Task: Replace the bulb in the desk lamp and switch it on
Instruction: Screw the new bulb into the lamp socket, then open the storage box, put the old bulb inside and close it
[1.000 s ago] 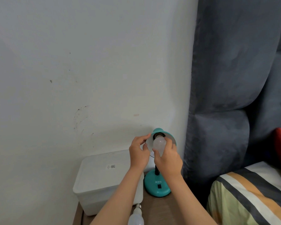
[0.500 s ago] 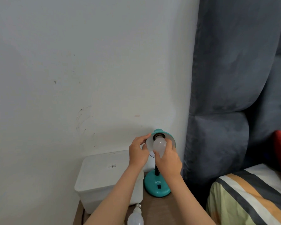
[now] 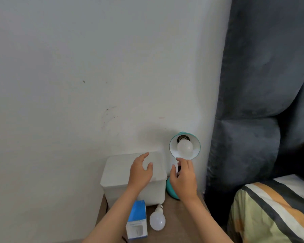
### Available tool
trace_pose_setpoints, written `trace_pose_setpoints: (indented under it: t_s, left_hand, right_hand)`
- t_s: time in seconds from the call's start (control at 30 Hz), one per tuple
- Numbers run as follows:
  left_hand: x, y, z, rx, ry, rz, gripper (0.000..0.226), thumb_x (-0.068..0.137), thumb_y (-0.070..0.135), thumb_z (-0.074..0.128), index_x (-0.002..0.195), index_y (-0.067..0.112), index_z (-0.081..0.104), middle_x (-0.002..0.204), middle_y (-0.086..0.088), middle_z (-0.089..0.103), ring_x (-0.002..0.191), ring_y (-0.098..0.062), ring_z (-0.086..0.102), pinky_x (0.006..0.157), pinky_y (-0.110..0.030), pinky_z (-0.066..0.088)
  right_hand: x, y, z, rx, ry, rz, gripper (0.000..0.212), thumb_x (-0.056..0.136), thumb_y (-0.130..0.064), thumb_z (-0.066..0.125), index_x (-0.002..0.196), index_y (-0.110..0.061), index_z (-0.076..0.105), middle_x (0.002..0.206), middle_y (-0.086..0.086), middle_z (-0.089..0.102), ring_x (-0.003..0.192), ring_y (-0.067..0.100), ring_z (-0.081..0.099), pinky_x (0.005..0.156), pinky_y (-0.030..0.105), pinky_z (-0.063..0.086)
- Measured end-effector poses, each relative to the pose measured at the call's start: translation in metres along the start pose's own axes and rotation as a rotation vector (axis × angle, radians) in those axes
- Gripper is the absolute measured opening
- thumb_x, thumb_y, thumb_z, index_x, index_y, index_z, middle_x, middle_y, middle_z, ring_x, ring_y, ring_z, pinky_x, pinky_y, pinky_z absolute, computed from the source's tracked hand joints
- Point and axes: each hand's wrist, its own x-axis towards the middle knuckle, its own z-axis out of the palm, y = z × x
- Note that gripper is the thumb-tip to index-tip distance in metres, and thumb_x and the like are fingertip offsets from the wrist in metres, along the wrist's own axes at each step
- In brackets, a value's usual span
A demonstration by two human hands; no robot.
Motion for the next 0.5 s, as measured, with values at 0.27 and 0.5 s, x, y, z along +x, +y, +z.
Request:
trace_pose_setpoints:
  t_s: [0.27, 0.5]
  left_hand:
    - [-0.01, -0.064, -0.055, 0.483, 0.131, -0.291, 0.071, 0.08, 0.05, 0.06, 0.138, 0.017, 0.035, 0.147, -0.021, 0.027, 0.137, -0.035, 0.024, 0.113, -0.049, 0.02]
    - [0.013, -0.093, -0.076, 0.547, -0.111, -0.537, 0.109, 0.068, 0.072, 0.058, 0.145, 0.011, 0.01, 0.144, -0.02, 0.028, 0.129, -0.037, 0.037, 0.107, -0.047, 0.032]
  right_hand:
    - [-0.011, -0.019, 0.044, -0.085, -0.459, 0.149, 0.052, 0.086, -0.029, 0.057, 0.13, -0.008, 0.042, 0.122, 0.014, 0.047, 0.116, 0.03, 0.044, 0.097, 0.036, 0.038]
    - [0.019, -0.026, 0.08, -0.28, -0.649, 0.312, 0.062, 0.091, -0.046, 0.043, 0.137, -0.009, 0.025, 0.133, 0.022, 0.037, 0.123, 0.036, 0.033, 0.098, 0.047, 0.038]
